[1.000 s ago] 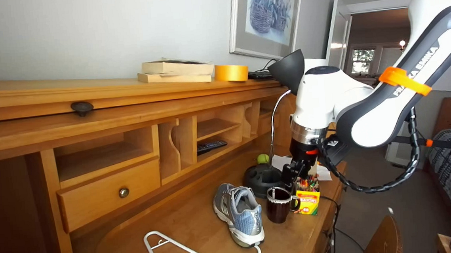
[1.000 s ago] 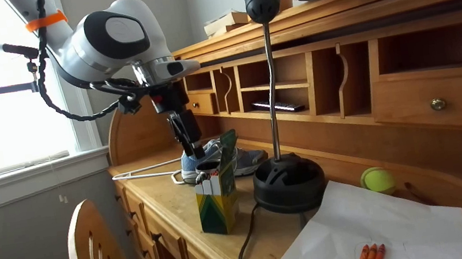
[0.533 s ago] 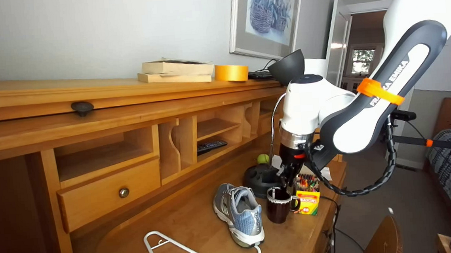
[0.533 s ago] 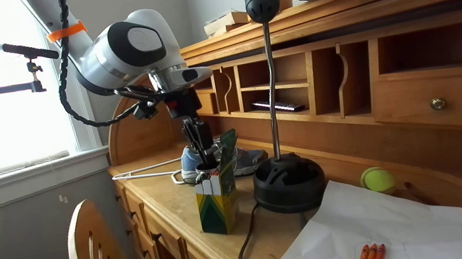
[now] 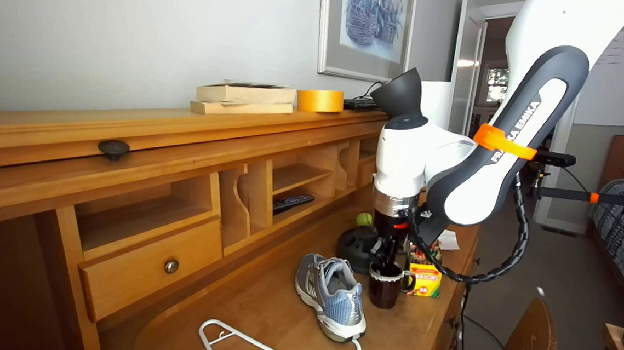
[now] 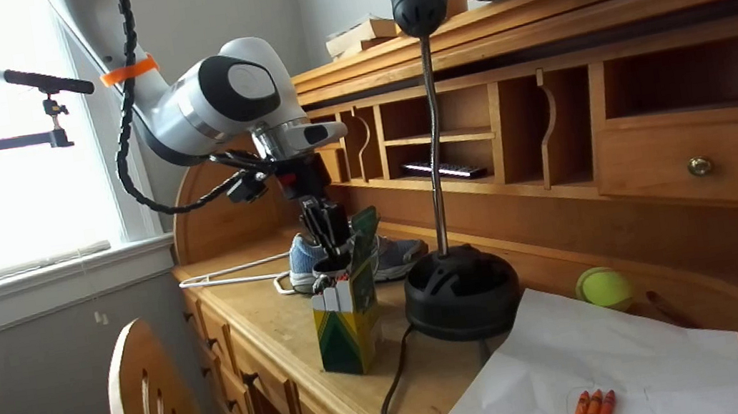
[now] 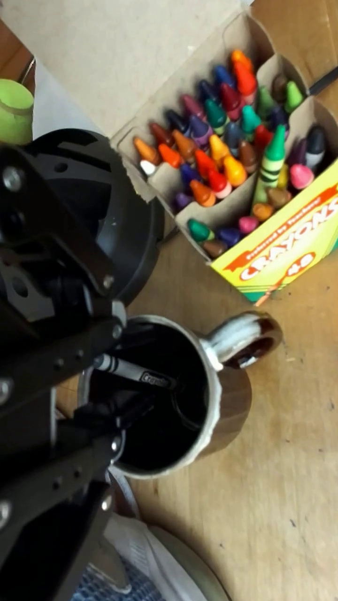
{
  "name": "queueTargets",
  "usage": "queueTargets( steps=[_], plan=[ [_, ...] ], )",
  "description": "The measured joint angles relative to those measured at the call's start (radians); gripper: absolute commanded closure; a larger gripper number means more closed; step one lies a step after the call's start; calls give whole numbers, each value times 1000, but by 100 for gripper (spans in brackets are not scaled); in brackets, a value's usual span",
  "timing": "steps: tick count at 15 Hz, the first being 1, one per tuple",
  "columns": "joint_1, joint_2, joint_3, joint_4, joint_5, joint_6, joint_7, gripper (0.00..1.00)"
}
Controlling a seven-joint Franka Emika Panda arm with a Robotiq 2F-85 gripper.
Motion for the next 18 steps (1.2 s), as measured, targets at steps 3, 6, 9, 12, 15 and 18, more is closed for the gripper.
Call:
queueTargets(
  steps=[3, 6, 9, 12, 15, 18],
  plan=[
    [28, 17, -24, 8, 0, 0, 0, 66],
    [51, 28, -49, 15, 0, 0, 0, 63],
    [78, 40, -77, 23, -14, 0, 2, 53],
    [105, 50, -104, 31, -49, 0, 6, 53],
    [118, 51, -111, 34, -76, 0, 5, 54],
    [116, 50, -93, 34, -80, 0, -40, 62]
  ],
)
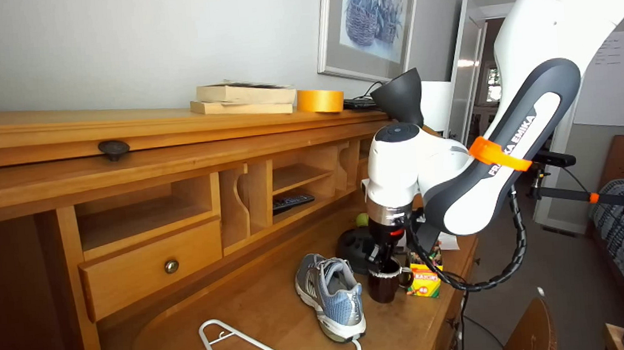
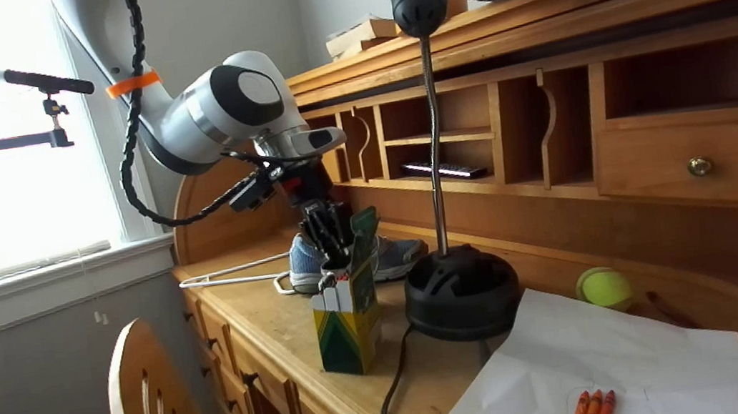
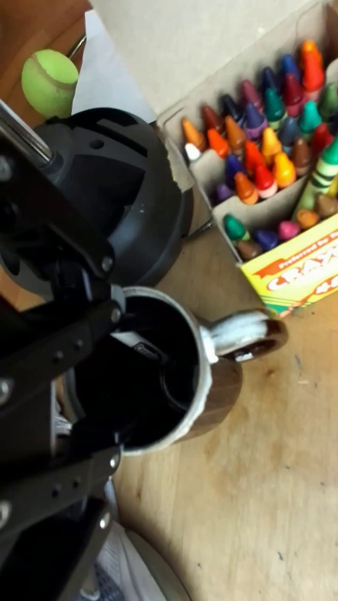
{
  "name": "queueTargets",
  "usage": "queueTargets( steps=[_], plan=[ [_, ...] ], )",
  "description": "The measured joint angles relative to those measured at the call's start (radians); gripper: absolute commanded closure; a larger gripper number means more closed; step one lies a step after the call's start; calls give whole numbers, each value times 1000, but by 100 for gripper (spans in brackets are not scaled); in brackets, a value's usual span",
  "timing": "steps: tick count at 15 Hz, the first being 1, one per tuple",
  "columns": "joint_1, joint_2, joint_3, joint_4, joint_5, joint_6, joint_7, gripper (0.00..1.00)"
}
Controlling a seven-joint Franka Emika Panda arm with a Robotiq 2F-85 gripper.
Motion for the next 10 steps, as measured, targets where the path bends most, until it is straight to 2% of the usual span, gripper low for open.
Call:
queueTargets(
  steps=[1, 3, 4, 5, 10],
  plan=[
    [-1, 0, 10, -2, 0, 0, -23, 68],
    [-6, -1, 35, -8, 2, 0, -72, 68],
    [-9, -1, 46, -11, 2, 0, -95, 72],
    [-11, -1, 56, -13, 3, 0, -114, 69],
    [-15, -1, 63, -22, 2, 0, -154, 65]
  ],
)
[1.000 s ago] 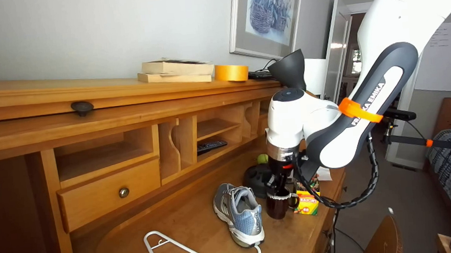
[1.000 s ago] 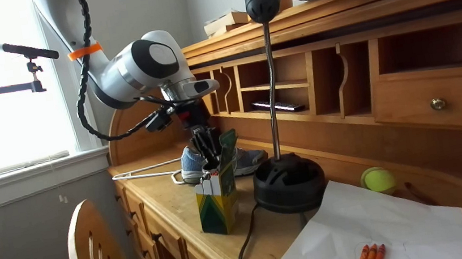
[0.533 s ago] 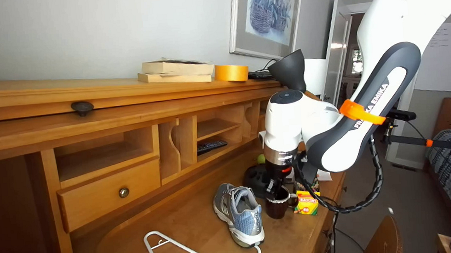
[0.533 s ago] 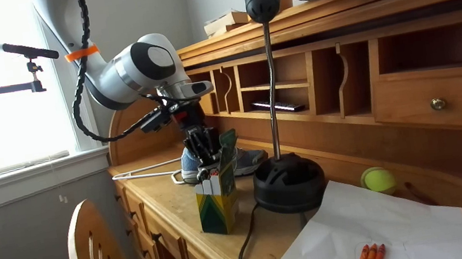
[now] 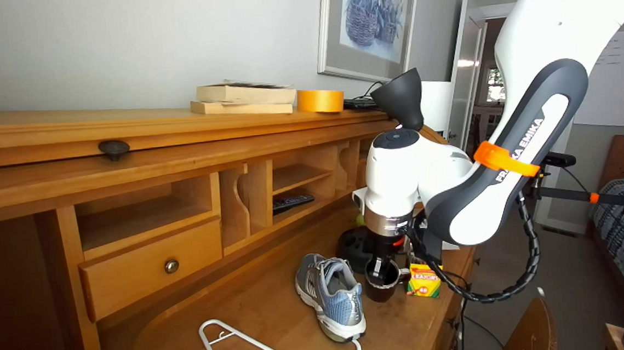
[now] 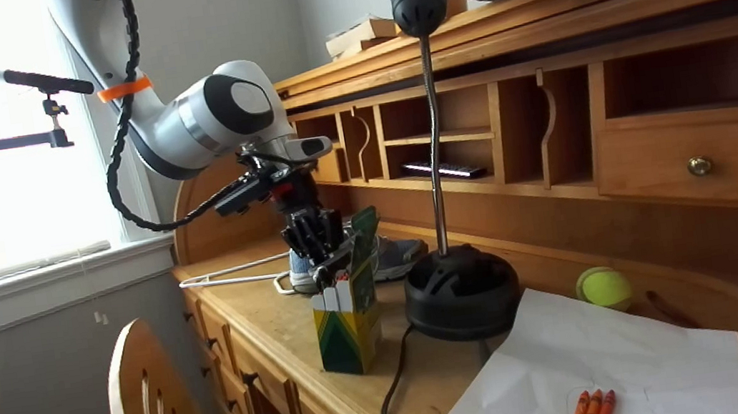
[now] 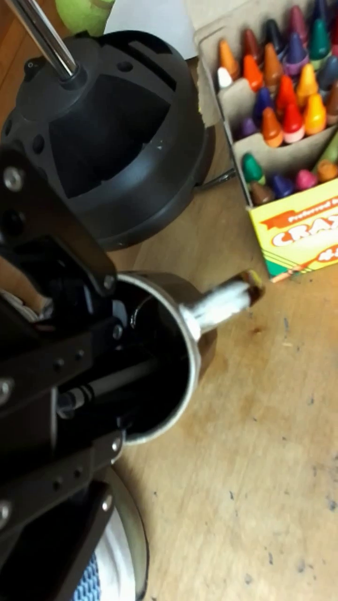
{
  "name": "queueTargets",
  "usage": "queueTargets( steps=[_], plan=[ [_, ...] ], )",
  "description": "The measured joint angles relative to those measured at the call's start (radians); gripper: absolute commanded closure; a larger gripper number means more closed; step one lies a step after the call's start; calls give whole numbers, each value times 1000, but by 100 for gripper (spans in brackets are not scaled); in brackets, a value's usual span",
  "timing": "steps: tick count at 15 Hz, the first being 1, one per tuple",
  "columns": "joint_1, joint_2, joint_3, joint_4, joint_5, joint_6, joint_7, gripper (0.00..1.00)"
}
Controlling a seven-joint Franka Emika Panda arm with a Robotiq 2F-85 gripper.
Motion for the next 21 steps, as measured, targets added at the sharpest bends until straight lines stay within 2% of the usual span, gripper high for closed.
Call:
queueTargets(
  steps=[13, 17, 21],
  plan=[
    [-21, -12, -63, -30, -12, 0, -1, 69],
    [-24, -20, -72, -36, -13, 0, 2, 66],
    [-24, -38, -72, -36, -21, 0, 9, 70]
  ],
)
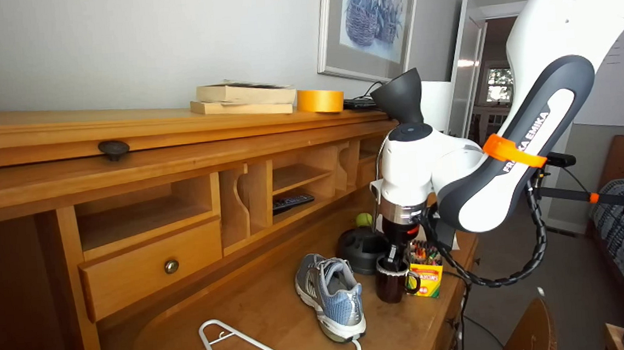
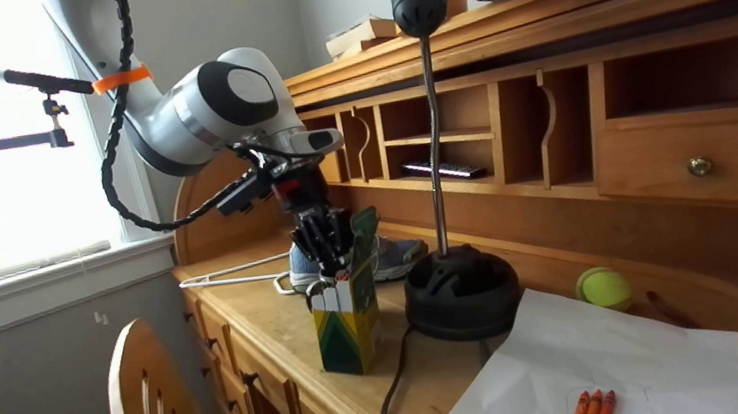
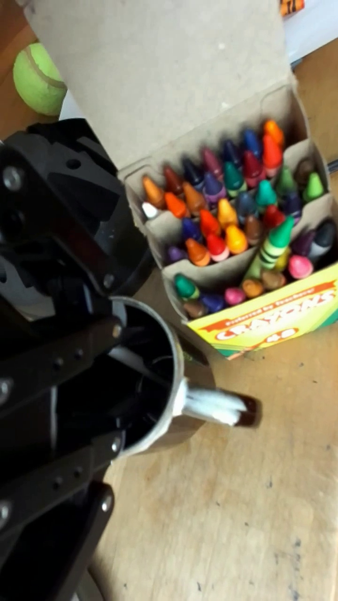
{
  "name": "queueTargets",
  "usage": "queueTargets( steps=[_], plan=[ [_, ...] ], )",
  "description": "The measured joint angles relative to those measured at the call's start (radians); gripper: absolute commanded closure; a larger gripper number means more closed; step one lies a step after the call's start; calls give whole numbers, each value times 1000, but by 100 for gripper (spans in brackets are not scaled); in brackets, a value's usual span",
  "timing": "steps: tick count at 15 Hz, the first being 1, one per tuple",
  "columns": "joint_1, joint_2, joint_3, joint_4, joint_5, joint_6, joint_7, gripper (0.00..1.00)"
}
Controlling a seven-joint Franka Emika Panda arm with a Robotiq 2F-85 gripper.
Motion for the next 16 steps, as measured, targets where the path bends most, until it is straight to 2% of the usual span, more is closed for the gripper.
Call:
queueTargets(
  steps=[9, 15, 16],
  plan=[
    [0, -7, -1, 0, -58, 0, 65, 70],
    [-1, -2, -6, 2, -114, 0, 142, 63],
    [-1, -1, -7, 3, -125, 0, 156, 65]
  ],
)
